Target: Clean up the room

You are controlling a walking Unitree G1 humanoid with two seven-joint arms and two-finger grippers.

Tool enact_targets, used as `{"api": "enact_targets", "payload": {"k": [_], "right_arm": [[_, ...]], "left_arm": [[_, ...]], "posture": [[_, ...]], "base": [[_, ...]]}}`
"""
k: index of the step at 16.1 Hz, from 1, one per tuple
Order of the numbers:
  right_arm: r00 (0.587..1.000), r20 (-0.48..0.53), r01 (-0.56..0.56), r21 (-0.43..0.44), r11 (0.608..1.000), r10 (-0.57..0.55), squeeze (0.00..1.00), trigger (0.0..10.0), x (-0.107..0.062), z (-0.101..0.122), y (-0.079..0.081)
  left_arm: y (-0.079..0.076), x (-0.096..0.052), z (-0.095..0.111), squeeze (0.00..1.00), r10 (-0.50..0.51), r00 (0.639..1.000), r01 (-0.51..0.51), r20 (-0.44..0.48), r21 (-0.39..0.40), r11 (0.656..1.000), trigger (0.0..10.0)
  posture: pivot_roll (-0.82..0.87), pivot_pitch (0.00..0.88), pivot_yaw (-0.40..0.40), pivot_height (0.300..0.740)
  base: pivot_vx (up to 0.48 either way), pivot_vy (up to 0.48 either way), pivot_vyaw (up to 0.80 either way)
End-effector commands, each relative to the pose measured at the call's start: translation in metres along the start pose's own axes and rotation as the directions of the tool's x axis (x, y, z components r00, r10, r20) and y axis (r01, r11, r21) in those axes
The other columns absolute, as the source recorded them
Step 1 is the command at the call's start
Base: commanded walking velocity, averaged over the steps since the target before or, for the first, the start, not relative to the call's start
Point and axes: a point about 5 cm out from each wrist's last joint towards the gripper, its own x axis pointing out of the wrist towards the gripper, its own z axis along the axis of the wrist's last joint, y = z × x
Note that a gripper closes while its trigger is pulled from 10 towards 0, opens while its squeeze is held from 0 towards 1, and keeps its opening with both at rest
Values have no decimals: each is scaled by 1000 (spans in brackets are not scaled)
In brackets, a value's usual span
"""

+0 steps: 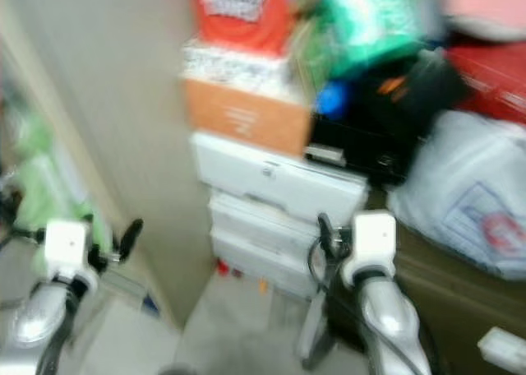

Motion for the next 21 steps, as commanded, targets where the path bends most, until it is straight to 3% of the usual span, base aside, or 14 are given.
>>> {"api": "enact_targets", "payload": {"k": [1, 21], "right_arm": [[1000, 2, 13, -5, 1000, -13, 0, 10000, 0, 1, -5], [1000, -1, -18, 0, 1000, 18, 0, 10000, 6, 0, -2]], "left_arm": [[-3, 2, 2, 0, -12, 1000, 12, 6, 1, 1000, 10000], [-4, 7, 4, 0, -4, 1000, 4, 15, 4, 1000, 10000]], "posture": [[-42, 0, -60, 740], [-34, 0, -64, 740]], "base": [[0, 0, 794], [0, 0, 795]]}}
